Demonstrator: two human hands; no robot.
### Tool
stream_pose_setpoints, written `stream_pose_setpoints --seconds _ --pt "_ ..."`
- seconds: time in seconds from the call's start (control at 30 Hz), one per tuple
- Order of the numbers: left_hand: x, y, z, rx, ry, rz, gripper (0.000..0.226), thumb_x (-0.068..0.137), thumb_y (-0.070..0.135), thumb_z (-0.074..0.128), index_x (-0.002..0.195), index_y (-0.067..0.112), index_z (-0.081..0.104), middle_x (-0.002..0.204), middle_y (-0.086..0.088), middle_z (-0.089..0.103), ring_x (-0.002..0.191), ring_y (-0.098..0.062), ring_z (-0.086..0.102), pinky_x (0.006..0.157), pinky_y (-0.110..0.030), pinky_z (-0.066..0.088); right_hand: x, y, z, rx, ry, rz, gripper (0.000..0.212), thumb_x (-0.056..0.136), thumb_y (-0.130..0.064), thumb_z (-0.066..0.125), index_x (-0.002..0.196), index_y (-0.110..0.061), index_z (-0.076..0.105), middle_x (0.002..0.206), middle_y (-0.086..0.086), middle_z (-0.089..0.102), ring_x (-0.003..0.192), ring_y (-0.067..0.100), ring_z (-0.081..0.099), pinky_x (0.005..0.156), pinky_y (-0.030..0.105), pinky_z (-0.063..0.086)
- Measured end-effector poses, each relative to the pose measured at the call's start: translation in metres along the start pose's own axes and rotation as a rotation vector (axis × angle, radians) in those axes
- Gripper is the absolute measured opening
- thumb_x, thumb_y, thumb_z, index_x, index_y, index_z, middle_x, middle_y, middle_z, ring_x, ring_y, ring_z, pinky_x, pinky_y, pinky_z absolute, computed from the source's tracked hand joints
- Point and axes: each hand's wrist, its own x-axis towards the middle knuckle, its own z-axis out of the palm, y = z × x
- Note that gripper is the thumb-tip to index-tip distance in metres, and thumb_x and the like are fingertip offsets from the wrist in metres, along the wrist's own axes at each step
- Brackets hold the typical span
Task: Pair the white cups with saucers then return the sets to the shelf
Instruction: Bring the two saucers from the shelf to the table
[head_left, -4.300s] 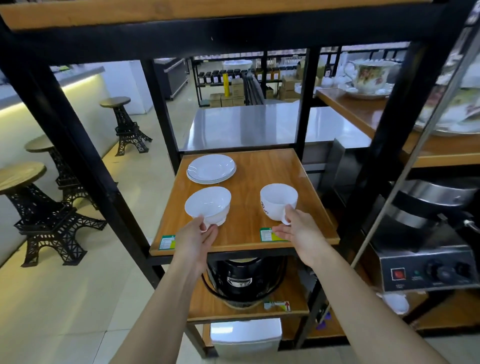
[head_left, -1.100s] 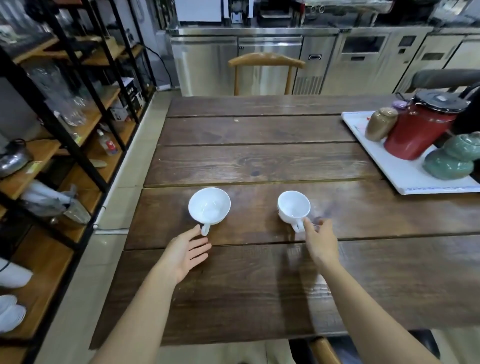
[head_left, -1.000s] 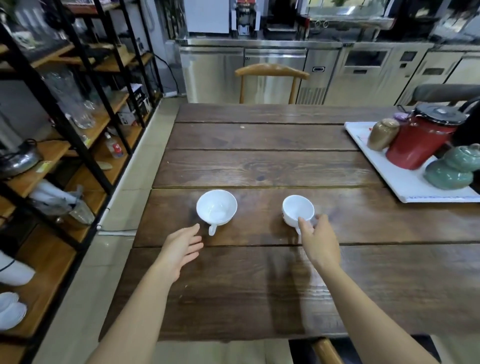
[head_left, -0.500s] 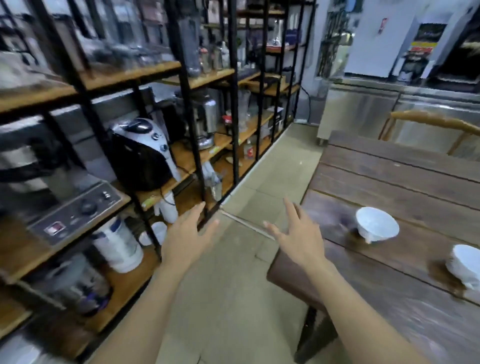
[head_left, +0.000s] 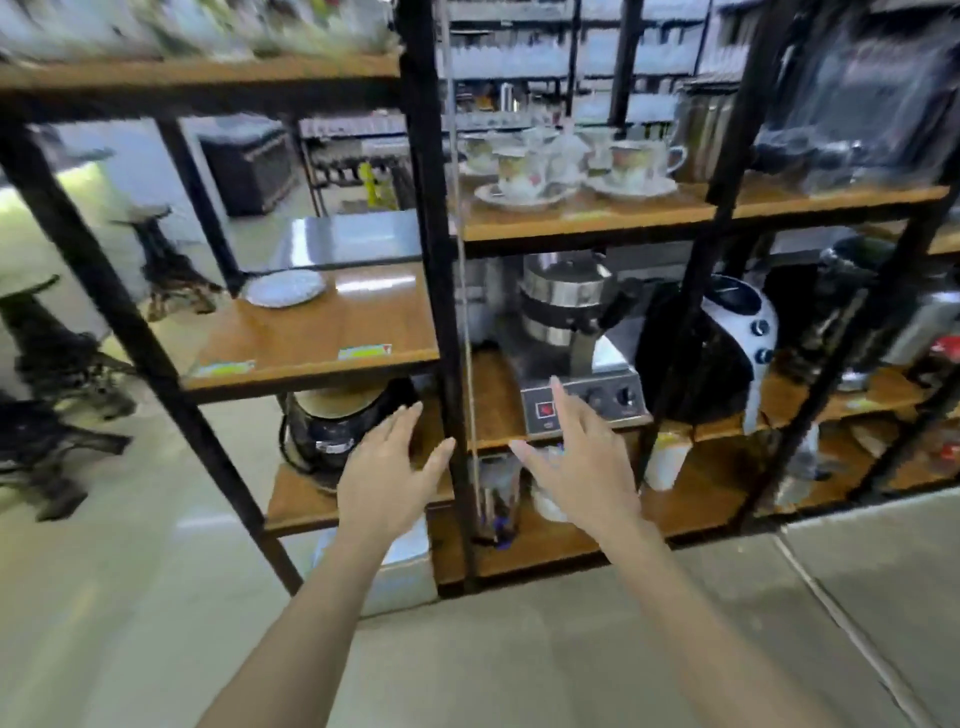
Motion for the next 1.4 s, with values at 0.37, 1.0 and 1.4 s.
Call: stream_pose_setpoints --seconds 0.37,1.0,1.4 --pt "0.100 -0.089 -0.026 0.026 0.190 -0.279 0.062 0.089 0.054 0.047 0.143 0.026 0.037 0.148 0.000 0.044 0.135 -0.020 0.040 0.104 -0.037 0.038 0.146 -0.100 0.098 0.132 -0.187 -0.286 0.083 0.084 -0.066 0.040 0.148 -0.035 -0.004 0.158 0.000 0.021 0.144 0.020 0.023 0.115 0.041 0.022" --pt "0.299 -0.248 -0.069 -0.106 0.266 -0.468 0.063 0.088 0.056 0.046 0.143 0.026 0.034 0.146 -0.005 0.044 0.131 -0.028 0.043 0.102 -0.041 0.037 0.357 -0.228 0.202 0.203 -0.260 -0.109 0.081 0.086 -0.061 0.045 0.149 -0.031 0.004 0.159 0.003 0.019 0.145 0.026 0.020 0.117 0.046 0.016" --pt "0.401 -0.324 -0.070 -0.186 0.165 -0.547 0.066 0.091 0.050 0.046 0.139 0.007 0.034 0.138 -0.014 0.049 0.125 -0.031 0.047 0.097 -0.040 0.040 0.443 -0.268 0.275 0.131 -0.287 0.067 0.083 0.085 -0.063 0.043 0.148 -0.014 0.019 0.154 0.007 0.028 0.142 0.025 0.025 0.114 0.043 0.023"
